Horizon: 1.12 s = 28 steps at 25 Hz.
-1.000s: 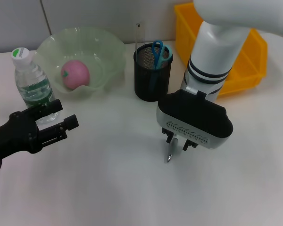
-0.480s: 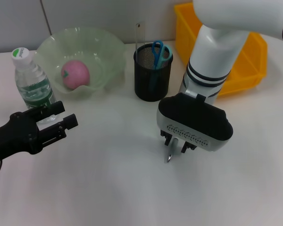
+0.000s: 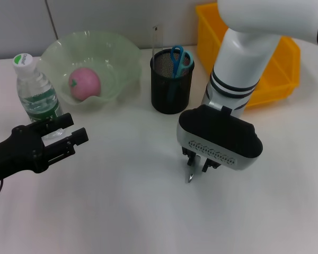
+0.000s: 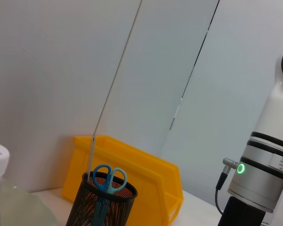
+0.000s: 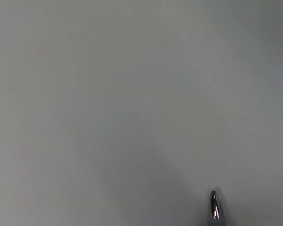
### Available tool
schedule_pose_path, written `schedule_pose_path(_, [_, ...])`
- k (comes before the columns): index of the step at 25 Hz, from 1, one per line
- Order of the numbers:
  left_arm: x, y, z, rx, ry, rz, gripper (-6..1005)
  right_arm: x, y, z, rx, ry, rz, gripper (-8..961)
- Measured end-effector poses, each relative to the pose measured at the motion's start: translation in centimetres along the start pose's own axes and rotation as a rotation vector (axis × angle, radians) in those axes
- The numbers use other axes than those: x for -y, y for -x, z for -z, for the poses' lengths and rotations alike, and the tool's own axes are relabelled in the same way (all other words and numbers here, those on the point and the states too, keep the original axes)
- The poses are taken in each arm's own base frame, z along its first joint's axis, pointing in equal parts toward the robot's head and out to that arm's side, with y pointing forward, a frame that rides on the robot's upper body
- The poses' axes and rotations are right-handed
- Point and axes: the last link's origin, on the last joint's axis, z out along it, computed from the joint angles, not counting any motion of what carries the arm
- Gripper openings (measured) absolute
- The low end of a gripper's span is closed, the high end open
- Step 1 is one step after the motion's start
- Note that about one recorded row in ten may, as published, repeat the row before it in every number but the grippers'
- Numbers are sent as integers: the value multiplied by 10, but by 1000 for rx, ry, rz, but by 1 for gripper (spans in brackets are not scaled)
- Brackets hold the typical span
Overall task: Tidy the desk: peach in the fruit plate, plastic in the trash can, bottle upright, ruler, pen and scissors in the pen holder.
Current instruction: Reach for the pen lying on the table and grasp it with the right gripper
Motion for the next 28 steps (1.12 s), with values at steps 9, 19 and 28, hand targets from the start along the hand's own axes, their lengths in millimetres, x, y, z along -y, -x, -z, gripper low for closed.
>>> schedule_pose_path(9, [0, 0, -1, 0, 3, -1, 643, 0, 0, 0, 0, 5, -2, 270])
schedule_pose_path(19, [0, -1, -1, 0, 3, -2, 643, 1, 0, -1, -2, 13, 3, 253])
schedule_pose_path(28, [-1, 0, 1, -4, 4, 2, 642, 0, 0, -7, -19, 18, 12, 153])
